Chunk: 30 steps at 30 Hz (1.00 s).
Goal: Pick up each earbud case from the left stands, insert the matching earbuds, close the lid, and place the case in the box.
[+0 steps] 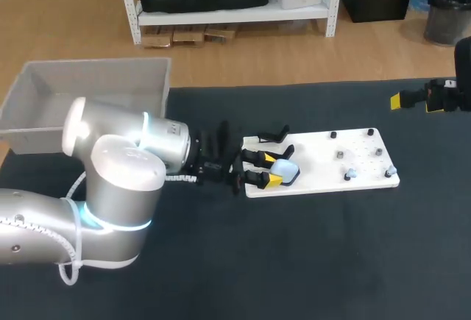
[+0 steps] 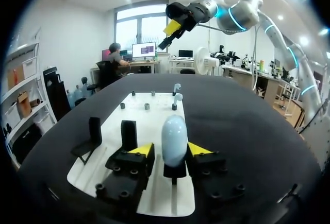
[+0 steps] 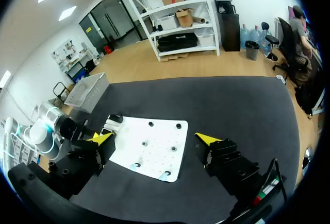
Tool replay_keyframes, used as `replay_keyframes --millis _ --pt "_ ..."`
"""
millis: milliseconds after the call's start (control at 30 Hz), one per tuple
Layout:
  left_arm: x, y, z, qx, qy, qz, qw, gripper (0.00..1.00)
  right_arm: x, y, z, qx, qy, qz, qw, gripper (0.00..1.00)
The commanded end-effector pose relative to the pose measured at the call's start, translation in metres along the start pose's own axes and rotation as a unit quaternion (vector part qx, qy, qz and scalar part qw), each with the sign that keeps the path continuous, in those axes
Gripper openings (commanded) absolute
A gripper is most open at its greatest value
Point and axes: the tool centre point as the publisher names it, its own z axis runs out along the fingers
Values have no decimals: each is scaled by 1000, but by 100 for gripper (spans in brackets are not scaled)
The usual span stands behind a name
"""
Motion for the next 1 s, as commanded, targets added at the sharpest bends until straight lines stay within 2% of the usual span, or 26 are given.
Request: replay_keyframes --millis 33,200,300,500,667,700,733,800,1000 --pt "1 2 3 1 -2 0 1000 38 0 -2 1 -4 1 -1 1000 100" --pt "1 1 3 2 -4 -1 1000 44 0 -2 1 -4 1 -1 1000 100" --pt "0 1 4 3 -5 -1 1000 51 0 -2 1 -4 1 -1 1000 100" --pt "-1 0 5 5 -7 0 1000 45 0 -2 1 -4 1 -1 1000 100" --pt "0 -2 8 7 -7 0 1000 31 0 -2 1 -4 1 -1 1000 100" --pt "0 -2 8 7 -8 0 1000 24 0 -2 1 -4 1 -1 1000 100" --pt "-1 -2 8 6 -9 0 1000 9 0 -2 1 -4 1 -1 1000 100" --pt "-2 -3 7 4 -12 1 1000 0 0 -2 1 -4 1 -1 1000 100" --pt "-9 -8 -3 1 -22 14 1000 0 0 -2 1 -4 1 -1 1000 100"
